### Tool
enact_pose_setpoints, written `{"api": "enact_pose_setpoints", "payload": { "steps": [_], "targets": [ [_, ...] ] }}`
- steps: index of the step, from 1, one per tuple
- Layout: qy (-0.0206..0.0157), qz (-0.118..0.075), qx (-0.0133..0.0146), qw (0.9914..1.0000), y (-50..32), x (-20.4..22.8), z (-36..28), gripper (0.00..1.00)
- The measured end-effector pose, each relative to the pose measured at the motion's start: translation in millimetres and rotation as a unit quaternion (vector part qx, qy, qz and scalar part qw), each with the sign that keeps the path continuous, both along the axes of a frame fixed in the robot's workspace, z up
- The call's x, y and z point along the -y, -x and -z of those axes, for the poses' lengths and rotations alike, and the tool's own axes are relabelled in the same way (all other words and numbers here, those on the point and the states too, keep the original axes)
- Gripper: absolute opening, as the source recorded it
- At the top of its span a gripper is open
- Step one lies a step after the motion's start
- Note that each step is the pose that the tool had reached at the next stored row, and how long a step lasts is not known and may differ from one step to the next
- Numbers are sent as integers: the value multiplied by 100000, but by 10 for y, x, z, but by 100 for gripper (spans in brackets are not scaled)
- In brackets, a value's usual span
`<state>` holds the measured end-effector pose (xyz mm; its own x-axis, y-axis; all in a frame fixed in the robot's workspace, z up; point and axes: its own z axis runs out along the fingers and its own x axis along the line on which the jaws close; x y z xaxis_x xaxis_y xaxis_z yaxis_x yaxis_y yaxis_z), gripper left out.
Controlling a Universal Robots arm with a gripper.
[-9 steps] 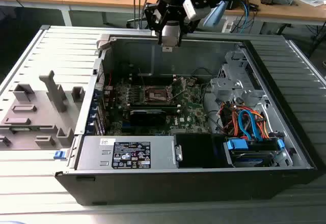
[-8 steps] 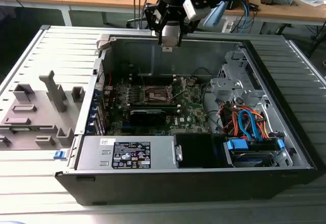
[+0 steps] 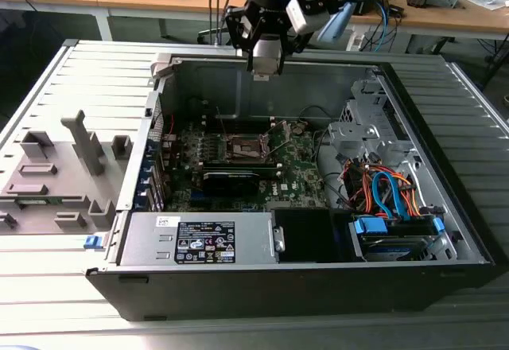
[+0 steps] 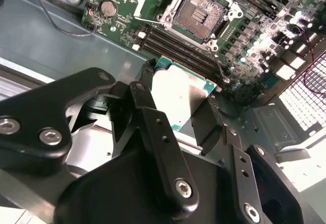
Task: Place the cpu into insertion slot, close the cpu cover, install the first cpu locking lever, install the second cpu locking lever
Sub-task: 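Place the cpu into insertion slot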
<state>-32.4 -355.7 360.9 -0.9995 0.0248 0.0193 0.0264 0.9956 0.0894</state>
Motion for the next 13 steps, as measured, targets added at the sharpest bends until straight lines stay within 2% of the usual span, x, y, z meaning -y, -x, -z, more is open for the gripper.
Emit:
{"api": "enact_pose_setpoints", "payload": {
  "steps": [13],
  "targets": [
    [4,-2,-2,100000,0,42,8,55]
  ]
}}
